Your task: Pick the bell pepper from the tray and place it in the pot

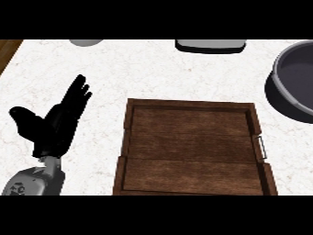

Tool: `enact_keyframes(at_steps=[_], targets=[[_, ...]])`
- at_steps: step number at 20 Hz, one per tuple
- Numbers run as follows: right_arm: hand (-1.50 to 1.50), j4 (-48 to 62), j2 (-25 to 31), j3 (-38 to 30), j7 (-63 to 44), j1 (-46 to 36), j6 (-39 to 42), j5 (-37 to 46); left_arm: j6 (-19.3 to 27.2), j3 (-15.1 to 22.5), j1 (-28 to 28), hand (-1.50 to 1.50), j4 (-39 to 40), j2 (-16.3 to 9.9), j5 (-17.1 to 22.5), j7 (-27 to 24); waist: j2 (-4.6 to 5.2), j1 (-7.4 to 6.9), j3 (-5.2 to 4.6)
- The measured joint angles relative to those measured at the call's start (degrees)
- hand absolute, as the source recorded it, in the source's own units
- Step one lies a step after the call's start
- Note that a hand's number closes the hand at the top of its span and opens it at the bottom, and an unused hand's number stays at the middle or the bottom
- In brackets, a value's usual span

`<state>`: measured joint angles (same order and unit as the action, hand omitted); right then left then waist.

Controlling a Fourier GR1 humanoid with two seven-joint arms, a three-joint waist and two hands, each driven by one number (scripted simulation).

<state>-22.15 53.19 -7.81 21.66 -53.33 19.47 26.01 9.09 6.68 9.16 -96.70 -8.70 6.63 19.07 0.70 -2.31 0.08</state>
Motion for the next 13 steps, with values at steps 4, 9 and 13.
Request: enact_keyframes(at_steps=[4, 9, 13], targets=[[-1.5, 4.36, -1.77, -2.54, -1.08, -2.35, 2.83, -2.26, -0.04, -0.46, 0.56, 0.0, 0.46, 0.14, -0.06, -0.06, 0.04, 0.08, 0.02], [-1.5, 7.5, -2.07, -9.66, -0.09, -3.82, 0.73, -8.51, -1.47, -0.99, -0.97, 0.0, 0.72, -0.29, 0.71, -1.5, 0.07, 0.17, 0.08], [-1.5, 9.44, 0.25, -15.08, 0.46, -4.7, -1.7, -12.95, -0.64, -0.98, 0.01, 0.0, 0.32, 0.29, 0.39, -0.61, 0.19, 0.21, 0.11]])
